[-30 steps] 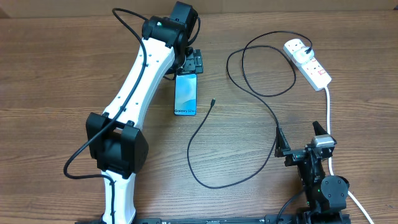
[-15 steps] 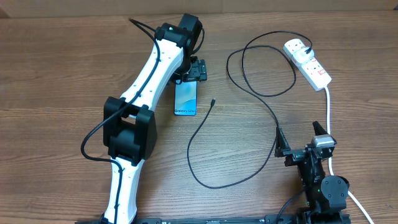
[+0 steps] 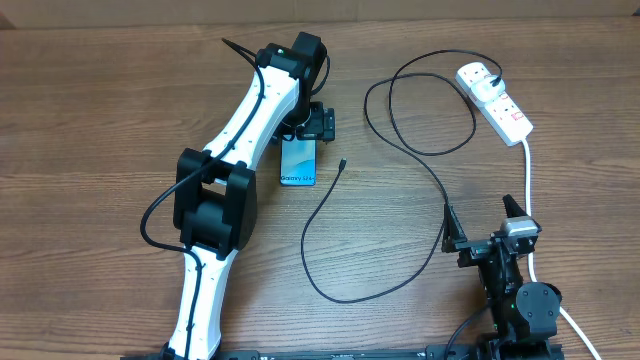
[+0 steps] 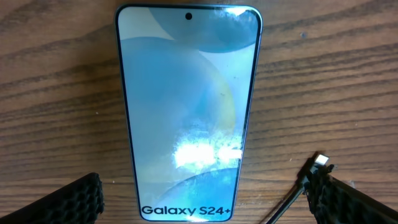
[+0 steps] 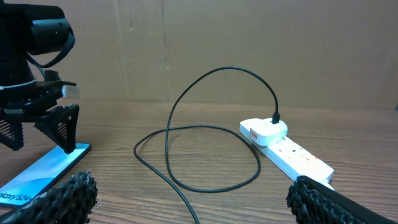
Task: Plug charger to phone and switch on socket
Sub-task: 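Lower the left gripper onto the phone's top edge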
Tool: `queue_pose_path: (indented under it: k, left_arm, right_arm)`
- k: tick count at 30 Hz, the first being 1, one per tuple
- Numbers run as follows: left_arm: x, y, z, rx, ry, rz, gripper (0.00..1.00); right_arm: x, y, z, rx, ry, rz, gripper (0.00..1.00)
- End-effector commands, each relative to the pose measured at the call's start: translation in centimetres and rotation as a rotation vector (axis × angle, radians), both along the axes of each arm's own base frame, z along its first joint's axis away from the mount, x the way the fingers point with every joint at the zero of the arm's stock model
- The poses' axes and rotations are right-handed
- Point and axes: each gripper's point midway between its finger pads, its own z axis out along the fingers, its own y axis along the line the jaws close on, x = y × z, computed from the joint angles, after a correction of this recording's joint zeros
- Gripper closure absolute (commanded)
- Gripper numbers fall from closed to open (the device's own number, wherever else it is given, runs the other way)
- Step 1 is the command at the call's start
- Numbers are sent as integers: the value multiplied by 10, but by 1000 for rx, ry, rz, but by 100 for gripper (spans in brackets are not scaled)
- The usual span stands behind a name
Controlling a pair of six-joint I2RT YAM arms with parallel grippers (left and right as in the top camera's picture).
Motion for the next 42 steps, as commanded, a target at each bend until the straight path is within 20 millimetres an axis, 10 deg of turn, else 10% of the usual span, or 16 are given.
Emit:
queue_pose_path:
  k: [1, 42]
  left_arm:
    - [-9, -4, -10, 3, 33, -43, 0]
    - [-10, 12, -54, 98, 20, -40, 0]
  right_arm:
    - [0, -1, -2, 3, -1, -2, 0]
    - [0, -1, -2, 3, -1, -2, 0]
